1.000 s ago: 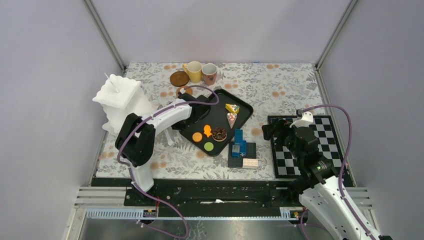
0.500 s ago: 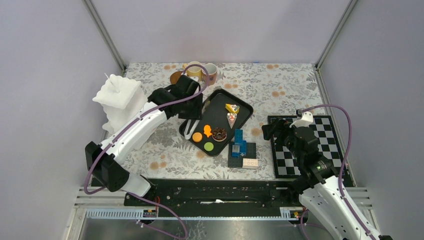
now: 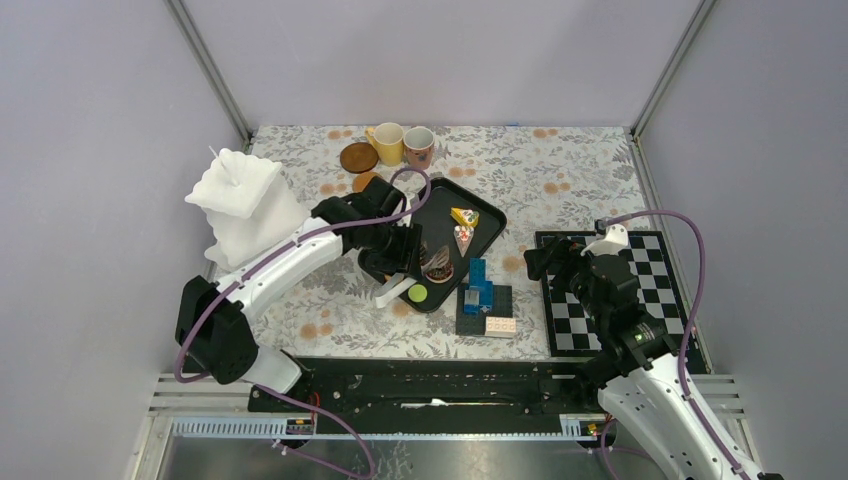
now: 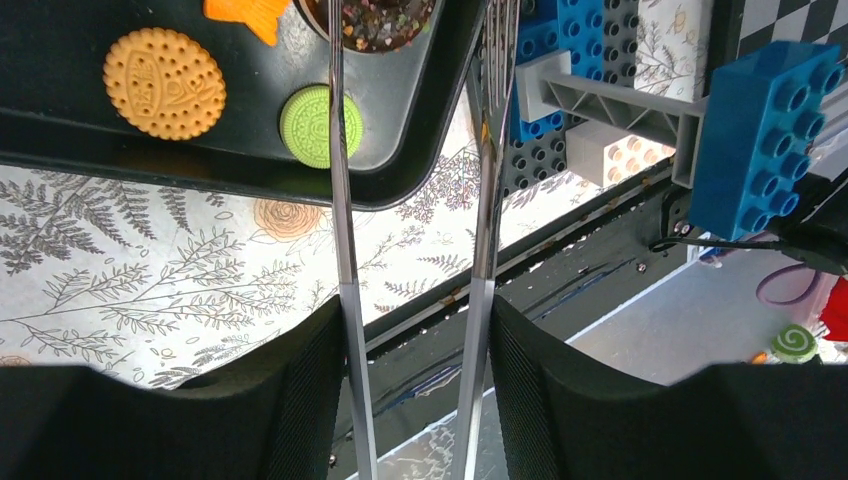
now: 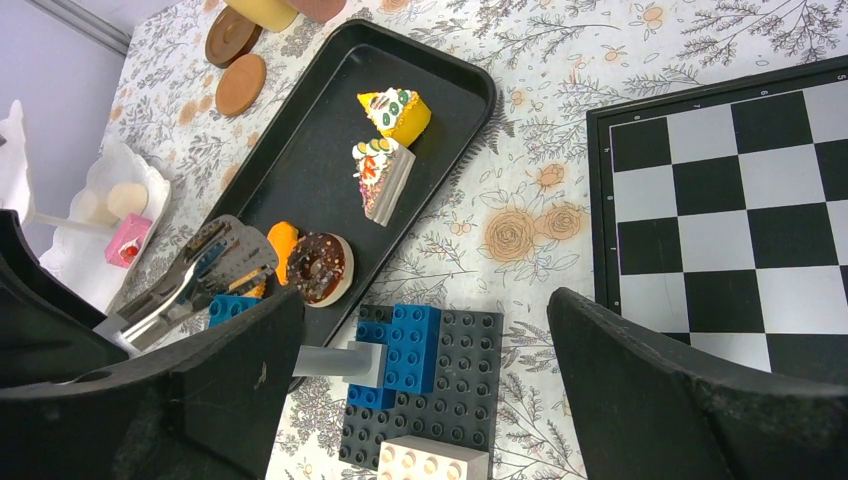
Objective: Serve the afternoon tea
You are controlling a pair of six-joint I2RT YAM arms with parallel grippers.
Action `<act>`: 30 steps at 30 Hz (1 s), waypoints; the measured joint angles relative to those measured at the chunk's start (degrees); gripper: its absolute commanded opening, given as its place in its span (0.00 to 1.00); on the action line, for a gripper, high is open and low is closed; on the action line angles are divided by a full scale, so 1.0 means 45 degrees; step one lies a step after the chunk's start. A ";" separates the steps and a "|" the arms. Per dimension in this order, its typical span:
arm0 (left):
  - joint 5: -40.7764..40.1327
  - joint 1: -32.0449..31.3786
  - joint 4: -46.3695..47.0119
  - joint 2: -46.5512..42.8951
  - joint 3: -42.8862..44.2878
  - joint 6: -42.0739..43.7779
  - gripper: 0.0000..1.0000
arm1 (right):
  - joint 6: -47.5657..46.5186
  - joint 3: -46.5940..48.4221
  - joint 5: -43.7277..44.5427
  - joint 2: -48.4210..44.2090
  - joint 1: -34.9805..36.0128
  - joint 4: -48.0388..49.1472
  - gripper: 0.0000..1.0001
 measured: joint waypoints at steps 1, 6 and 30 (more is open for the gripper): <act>0.0000 -0.0053 -0.0005 0.0000 -0.0097 0.0000 0.54 | 0.0029 0.0000 -0.0005 0.0000 0.0000 -0.0010 0.98; -0.0107 -0.0374 0.0015 0.0000 -0.0170 0.0005 0.57 | 0.0053 0.0000 -0.0005 0.0000 0.0000 -0.0024 0.98; -0.1637 -0.1229 -0.0117 0.1515 0.0058 0.0578 0.64 | 0.0078 0.0000 0.0000 0.0015 0.0000 -0.0029 0.98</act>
